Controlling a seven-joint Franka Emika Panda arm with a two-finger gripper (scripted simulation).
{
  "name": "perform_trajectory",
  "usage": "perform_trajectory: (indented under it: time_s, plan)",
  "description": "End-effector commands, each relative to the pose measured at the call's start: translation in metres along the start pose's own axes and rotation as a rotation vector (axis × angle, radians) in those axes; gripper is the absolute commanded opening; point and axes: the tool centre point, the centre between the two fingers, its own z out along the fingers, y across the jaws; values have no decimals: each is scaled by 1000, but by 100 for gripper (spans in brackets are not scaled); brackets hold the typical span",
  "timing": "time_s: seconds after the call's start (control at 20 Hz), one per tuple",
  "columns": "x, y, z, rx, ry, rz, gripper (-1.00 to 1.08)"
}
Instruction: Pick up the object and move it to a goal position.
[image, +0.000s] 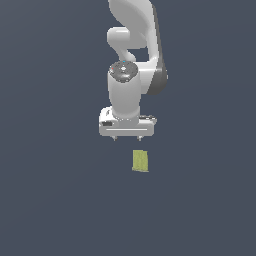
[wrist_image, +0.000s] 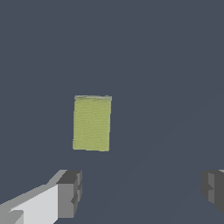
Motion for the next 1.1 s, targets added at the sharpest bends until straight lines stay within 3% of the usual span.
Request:
perform_trajectory:
  time_s: [0.0,0.45,1.05]
  plan:
    - [0,0,0,0,0,0,100]
    - [3,-33,4,-1,1,-62,100]
    - [8,-37,19,-4,0,-47,100]
